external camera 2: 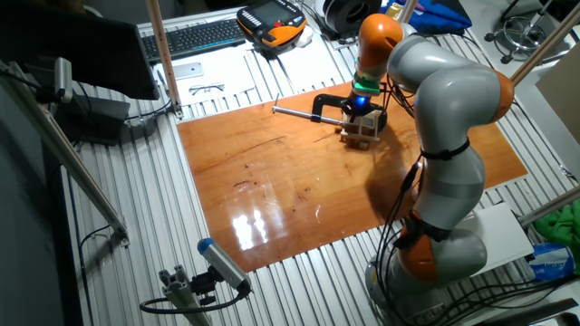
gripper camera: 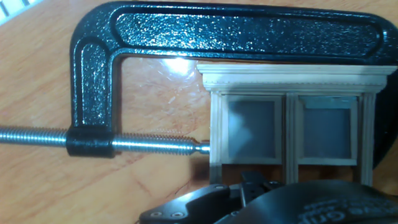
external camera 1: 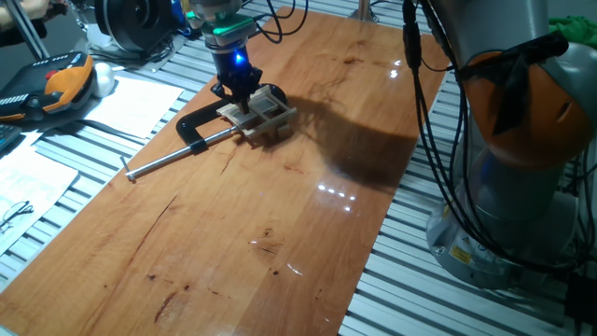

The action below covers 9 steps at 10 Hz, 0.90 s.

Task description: Close a sliding window

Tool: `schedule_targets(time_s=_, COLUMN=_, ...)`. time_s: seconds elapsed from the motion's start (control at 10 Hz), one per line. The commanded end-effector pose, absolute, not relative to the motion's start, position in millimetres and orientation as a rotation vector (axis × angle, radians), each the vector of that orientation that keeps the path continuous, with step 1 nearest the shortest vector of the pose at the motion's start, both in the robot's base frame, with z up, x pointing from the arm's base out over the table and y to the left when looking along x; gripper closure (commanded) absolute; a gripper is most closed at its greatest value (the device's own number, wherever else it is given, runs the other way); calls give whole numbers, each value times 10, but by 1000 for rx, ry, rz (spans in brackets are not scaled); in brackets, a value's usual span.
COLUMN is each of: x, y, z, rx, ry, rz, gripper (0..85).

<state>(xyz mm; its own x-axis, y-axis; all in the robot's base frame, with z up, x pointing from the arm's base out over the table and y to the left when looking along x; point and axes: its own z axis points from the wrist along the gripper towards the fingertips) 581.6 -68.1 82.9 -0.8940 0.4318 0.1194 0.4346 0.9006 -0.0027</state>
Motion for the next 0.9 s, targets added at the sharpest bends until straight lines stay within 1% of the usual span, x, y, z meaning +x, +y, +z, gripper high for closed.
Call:
schedule_targets(time_s=0.0, x=5819, y=-676, z=796, rx=-674, ry=-2951, rz=-48, gripper=850)
schedule_targets(time_s=0.1, x=5819, y=-676, z=796, rx=-642, ry=-2964, rz=-28, gripper=850)
schedule_targets(time_s=0.2, x=5819, y=-676, z=796, rx=-644, ry=-2973, rz=-48, gripper=850)
schedule_targets(time_s=0.3, x=5819, y=-676, z=796, rx=-689, ry=-2957, rz=-135, gripper=850)
schedule_targets(time_s=0.4, x=5819, y=-676, z=796, rx=-680, ry=-2928, rz=-126, gripper=850)
schedule_targets(time_s=0.6, x=5819, y=-676, z=796, rx=-703, ry=-2908, rz=-56, gripper=850)
schedule_targets(time_s=0.8, x=5819, y=-676, z=796, rx=-678, ry=-2925, rz=-52, gripper=850)
